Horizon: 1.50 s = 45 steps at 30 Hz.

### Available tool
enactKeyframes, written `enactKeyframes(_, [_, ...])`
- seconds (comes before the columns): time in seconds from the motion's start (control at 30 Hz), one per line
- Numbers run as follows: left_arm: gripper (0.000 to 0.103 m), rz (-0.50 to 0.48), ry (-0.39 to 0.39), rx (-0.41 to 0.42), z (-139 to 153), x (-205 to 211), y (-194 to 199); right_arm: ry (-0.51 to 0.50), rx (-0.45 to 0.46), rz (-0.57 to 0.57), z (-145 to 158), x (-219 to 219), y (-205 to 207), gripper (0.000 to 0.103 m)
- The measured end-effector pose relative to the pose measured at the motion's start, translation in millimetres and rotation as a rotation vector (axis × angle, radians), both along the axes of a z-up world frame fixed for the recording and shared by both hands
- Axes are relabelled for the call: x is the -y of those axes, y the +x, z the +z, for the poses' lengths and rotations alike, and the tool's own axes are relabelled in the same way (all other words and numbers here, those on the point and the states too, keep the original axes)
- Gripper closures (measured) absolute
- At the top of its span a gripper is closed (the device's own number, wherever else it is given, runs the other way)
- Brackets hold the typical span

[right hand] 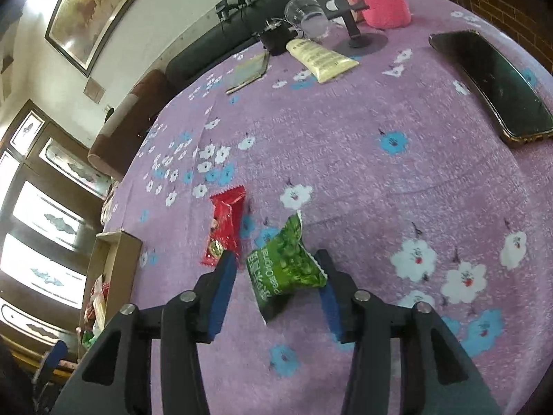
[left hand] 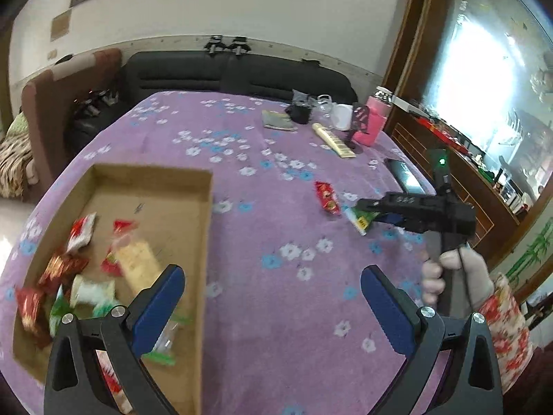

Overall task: Organize snacks
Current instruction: 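Grasp the green pea bag with the right gripper while the left grasps a red candy bag, then carry both bags over the box and open both grippers to drop them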

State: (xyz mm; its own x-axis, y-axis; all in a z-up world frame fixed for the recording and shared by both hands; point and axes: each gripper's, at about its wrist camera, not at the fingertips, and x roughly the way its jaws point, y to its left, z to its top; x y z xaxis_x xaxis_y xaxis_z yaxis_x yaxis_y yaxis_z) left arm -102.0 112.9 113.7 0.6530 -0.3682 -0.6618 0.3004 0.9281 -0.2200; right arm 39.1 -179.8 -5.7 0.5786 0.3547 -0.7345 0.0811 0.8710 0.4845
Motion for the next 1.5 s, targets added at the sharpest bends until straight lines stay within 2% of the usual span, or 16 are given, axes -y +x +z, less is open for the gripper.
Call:
enactKeyframes(0.1, [0.001, -0.020, -0.020, -0.020, 2, 16, 21, -0.060, 0.037, -0.001, 0, -8, 0, 0.058])
enactKeyframes(0.13, [0.001, -0.026, -0.028, -0.028, 2, 21, 28, -0.079, 0.044, -0.002, -1, -9, -1, 0.067])
enactKeyframes(0.3, [0.001, -0.073, -0.055, -0.101, -14, 64, 80, -0.014, 0.054, -0.036, -3, 11, -5, 0.070])
enactKeyframes(0.33, [0.006, -0.082, -0.051, -0.116, -19, 72, 89, -0.011, 0.058, -0.043, -1, 15, -4, 0.070])
enactKeyframes(0.5, [0.030, -0.141, 0.015, -0.186, -49, 124, 136, 0.030, 0.066, -0.115, 1, 46, -8, 0.070])
enactKeyframes(0.57, [0.032, -0.134, 0.041, -0.199, -59, 137, 150, 0.048, 0.066, -0.129, 2, 54, -8, 0.070])
enactKeyframes(0.8, [0.032, -0.128, 0.169, -0.165, -83, 170, 180, 0.056, 0.069, -0.126, 3, 54, -8, 0.070])
enactKeyframes(0.87, [0.048, -0.139, 0.226, -0.127, -84, 176, 178, 0.051, 0.071, -0.120, 3, 53, -9, 0.070])
enactKeyframes(0.9, [0.066, -0.146, 0.253, -0.115, -83, 178, 177, 0.047, 0.073, -0.118, 3, 52, -9, 0.070])
enactKeyframes(0.93, [0.083, -0.156, 0.244, -0.120, -83, 176, 177, 0.044, 0.074, -0.117, 4, 51, -9, 0.070])
enactKeyframes(1.27, [0.084, -0.128, 0.108, -0.131, -58, 133, 154, 0.007, 0.109, -0.081, 7, 37, -11, 0.070])
enactKeyframes(1.37, [0.084, -0.107, 0.062, -0.110, -40, 107, 137, -0.016, 0.128, -0.065, 10, 30, -13, 0.070])
enactKeyframes(1.5, [0.084, -0.038, -0.002, -0.067, -9, 51, 112, -0.038, 0.154, -0.042, 15, 19, -17, 0.069])
